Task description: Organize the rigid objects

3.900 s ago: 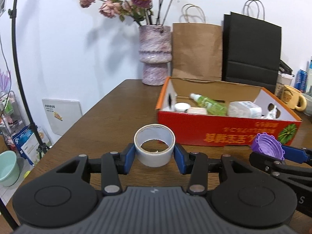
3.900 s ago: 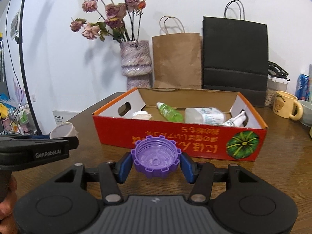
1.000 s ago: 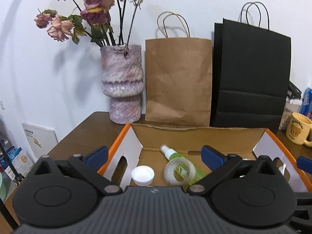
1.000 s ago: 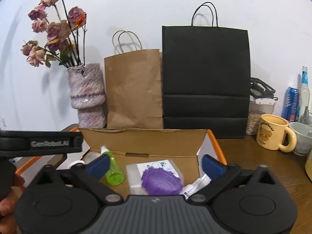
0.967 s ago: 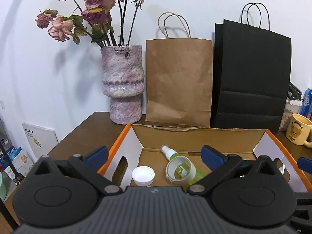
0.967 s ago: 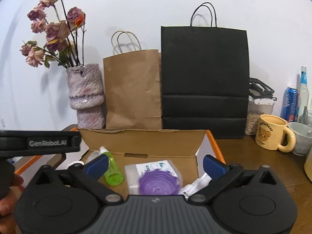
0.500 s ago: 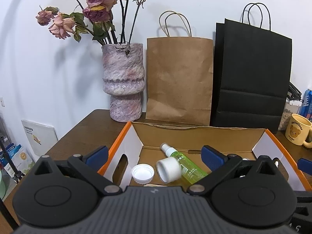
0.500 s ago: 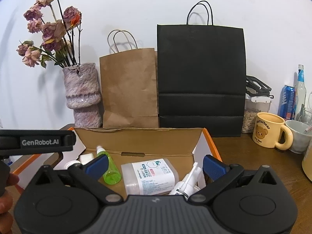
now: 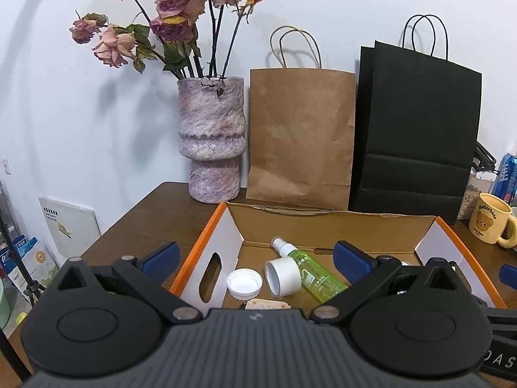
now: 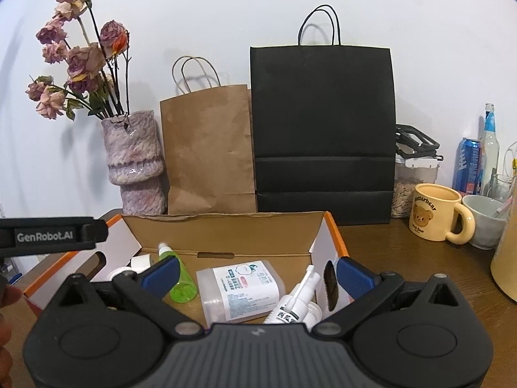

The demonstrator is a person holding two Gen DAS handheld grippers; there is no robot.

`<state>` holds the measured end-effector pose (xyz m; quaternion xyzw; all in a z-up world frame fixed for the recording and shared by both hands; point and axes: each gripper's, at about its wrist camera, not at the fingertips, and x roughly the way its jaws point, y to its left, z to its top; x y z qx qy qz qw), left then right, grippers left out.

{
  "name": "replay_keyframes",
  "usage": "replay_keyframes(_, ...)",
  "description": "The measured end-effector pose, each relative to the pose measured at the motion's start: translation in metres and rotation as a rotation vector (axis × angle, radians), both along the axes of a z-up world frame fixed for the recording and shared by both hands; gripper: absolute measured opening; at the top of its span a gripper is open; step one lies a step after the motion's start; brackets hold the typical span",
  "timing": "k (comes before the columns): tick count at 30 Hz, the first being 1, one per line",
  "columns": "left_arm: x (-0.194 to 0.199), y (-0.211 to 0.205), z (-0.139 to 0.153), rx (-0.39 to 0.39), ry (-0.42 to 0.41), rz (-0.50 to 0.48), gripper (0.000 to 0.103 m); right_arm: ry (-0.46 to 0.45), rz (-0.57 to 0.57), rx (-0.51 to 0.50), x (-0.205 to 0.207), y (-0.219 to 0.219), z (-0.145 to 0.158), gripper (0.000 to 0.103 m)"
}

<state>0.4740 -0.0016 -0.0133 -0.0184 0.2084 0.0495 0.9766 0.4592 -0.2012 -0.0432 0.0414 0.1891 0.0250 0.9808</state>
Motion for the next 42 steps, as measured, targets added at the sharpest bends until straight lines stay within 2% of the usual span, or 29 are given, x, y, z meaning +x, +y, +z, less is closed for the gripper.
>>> replay_keyframes(18, -0.069, 0.011, 0.008, 0.001, -0.007, -0.018, 0.103, -0.015, 0.013, -0.006, -0.065, -0.002, 0.017, 0.103)
replay_keyframes(42, -0.215, 0.022, 0.004, 0.008, -0.005, -0.035, 0.103, -0.046, 0.063, -0.033, -0.218, 0.011, 0.027, 0.103)
